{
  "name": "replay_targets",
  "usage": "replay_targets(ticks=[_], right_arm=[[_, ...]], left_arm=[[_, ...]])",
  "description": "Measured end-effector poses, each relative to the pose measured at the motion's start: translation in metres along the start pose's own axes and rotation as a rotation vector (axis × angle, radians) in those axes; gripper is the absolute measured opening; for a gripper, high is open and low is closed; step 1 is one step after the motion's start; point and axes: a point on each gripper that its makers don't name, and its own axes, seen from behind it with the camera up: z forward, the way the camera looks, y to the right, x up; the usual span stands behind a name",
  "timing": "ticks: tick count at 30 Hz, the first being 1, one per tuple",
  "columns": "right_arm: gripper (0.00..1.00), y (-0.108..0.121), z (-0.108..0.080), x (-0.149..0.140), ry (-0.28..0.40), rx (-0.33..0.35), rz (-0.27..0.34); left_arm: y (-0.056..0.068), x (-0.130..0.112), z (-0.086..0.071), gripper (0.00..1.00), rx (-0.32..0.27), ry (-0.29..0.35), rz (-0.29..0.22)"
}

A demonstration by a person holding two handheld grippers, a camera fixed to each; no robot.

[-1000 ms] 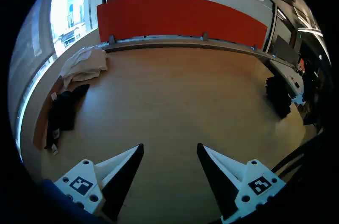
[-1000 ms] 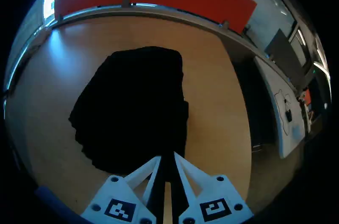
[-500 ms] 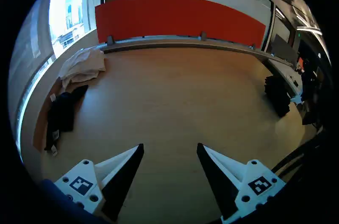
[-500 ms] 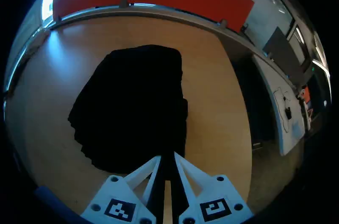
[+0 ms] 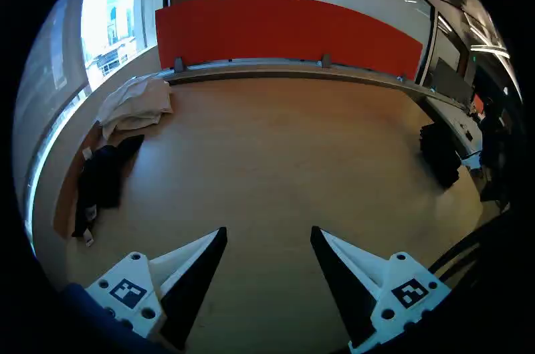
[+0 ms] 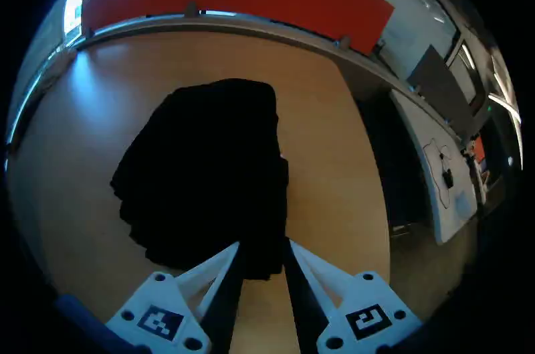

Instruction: Fold towel

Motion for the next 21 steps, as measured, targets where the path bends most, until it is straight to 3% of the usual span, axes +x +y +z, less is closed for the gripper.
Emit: replay_targets(ticks=[5, 7, 11, 21], right_arm=[[0.68, 0.003, -0.009, -0.004, 0.009, -0.014, 0.005], [0.69, 0.001, -0.012, -0.004, 0.017, -0.012, 0.010], [1.00, -0.005, -0.020, 0.000, 0.047, -0.002, 0.022], [1.00, -0.013, -0.034, 0.020, 0.114, 0.002, 0.040]], left_arm=[[0.000, 0.000, 0.000, 0.93, -0.003, 0.001, 0.003], [0.000, 0.000, 0.001, 0.93, -0.005, 0.003, 0.006], [0.001, 0.002, 0.001, 0.93, -0.008, 0.007, 0.010], [0.000, 0.008, -0.002, 0.93, -0.016, 0.029, 0.013]])
